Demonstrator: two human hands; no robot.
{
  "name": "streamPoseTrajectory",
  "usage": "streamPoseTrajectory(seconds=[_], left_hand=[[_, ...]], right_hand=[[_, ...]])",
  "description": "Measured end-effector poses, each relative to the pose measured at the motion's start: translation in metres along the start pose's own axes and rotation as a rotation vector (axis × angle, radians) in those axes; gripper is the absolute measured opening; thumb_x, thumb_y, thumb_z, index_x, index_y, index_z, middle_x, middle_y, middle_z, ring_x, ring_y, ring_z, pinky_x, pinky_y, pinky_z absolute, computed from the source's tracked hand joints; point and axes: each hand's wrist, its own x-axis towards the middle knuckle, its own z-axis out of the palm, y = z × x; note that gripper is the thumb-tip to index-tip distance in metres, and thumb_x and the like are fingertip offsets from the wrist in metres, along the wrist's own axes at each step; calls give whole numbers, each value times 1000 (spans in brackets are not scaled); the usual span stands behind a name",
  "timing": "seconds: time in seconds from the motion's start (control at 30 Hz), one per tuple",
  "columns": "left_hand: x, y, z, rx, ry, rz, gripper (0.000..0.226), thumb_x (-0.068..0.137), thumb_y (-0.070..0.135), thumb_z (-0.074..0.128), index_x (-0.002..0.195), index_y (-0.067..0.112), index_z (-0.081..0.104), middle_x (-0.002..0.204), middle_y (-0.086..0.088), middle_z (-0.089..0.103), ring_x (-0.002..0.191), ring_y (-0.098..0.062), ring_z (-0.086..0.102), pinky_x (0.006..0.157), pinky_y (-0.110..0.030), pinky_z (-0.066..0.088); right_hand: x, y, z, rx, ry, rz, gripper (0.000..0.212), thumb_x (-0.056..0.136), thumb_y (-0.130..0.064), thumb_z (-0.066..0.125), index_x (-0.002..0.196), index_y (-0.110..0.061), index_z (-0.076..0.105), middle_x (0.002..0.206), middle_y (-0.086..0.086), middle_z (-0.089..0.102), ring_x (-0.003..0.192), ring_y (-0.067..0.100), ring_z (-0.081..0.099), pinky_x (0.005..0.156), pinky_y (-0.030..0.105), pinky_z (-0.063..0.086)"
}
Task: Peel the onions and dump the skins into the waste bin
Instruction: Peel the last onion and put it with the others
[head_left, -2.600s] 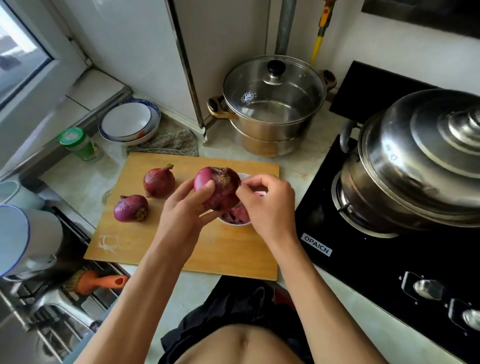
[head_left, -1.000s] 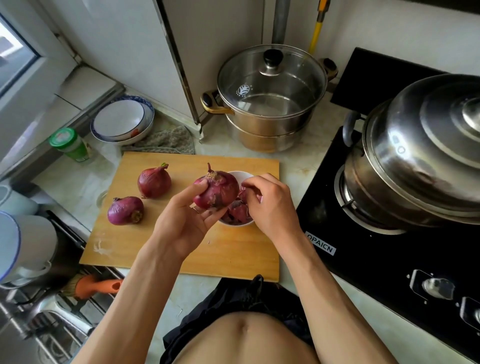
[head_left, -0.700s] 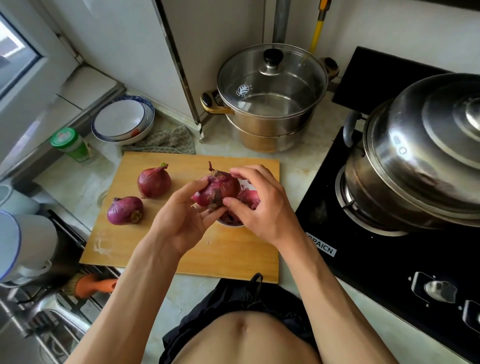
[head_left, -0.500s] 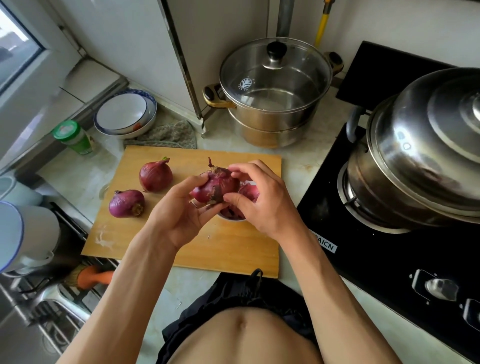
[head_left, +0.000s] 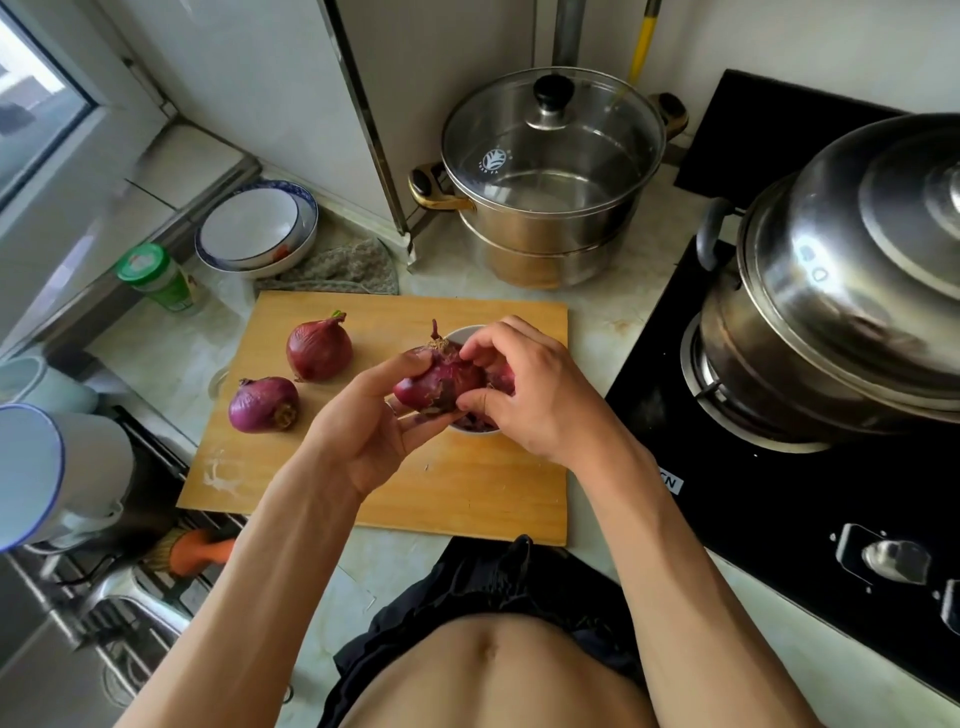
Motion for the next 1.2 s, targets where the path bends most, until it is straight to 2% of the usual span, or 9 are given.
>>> streamPoseTrajectory(seconds=[0.1, 0.27, 0.53, 0.63, 0.77, 0.9, 0.97, 1.03, 1.2], left_hand=[[1, -2, -1, 27, 11, -8, 21, 93, 15, 66, 111, 5, 69, 114, -22, 65, 89, -32, 70, 73, -35, 65], [1, -1, -3, 54, 25, -15, 38, 93, 16, 68, 128, 1, 64, 115, -24, 64, 89, -31, 70, 70, -33, 65], [-3, 0, -2, 85, 36, 10, 22, 95, 15, 65, 114, 5, 68, 110, -22, 66, 96, -33, 68, 81, -36, 63], [-5, 2, 0, 54, 40, 25, 14, 95, 13, 65, 106, 6, 69, 101, -19, 69, 85, -30, 73, 67, -33, 65], [-6, 7, 1, -3, 45, 44, 10, 95, 11, 64, 103, 5, 67, 93, -18, 72, 74, -27, 76, 57, -28, 61], [-6, 8, -1, -16, 39, 40, 14, 94, 12, 66, 106, 5, 66, 103, -19, 70, 79, -29, 76, 60, -29, 63], [-6, 7, -1, -8, 35, 37, 19, 93, 14, 67, 110, 6, 66, 108, -21, 69, 85, -30, 75, 67, -33, 65], [-5, 7, -1, -8, 32, 40, 23, 93, 16, 68, 114, 7, 67, 113, -21, 69, 89, -31, 74, 74, -34, 65], [-6, 5, -1, -83, 3, 7, 45, 95, 22, 65, 132, -1, 60, 116, -22, 68, 84, -30, 77, 64, -31, 64]], right_hand=[[1, 1, 0, -7, -38, 19, 35, 76, -10, 83, 105, -10, 63, 98, -12, 51, 80, -1, 50, 74, 6, 42], [1, 1, 1, -3, -77, 40, 34, 75, -10, 84, 102, -12, 63, 94, -16, 49, 81, -7, 48, 72, 4, 39], [4, -3, 0, 42, -123, 71, 35, 74, -9, 85, 94, -20, 59, 88, -18, 51, 77, -5, 49, 67, 5, 39], [5, -5, 0, 41, -132, 66, 35, 79, -10, 80, 99, -20, 53, 81, -6, 56, 72, 6, 51, 65, 16, 41], [5, -5, 5, 21, -67, 25, 31, 82, -10, 77, 103, -15, 54, 80, 1, 58, 76, 15, 54, 70, 26, 45], [6, 1, 3, -2, 37, -40, 31, 76, -16, 84, 99, -13, 64, 91, -8, 55, 77, 3, 49, 72, 8, 41], [5, 3, 3, -5, 75, -61, 28, 75, -17, 86, 96, -13, 67, 92, -8, 54, 79, 1, 49, 73, 5, 40], [4, 5, 3, 29, 86, -64, 26, 75, -18, 85, 94, -14, 68, 91, -8, 57, 81, 4, 53, 72, 10, 43], [4, 10, 0, 70, 118, -97, 15, 79, -13, 82, 89, -11, 70, 86, -14, 59, 81, 6, 58, 74, 22, 49]])
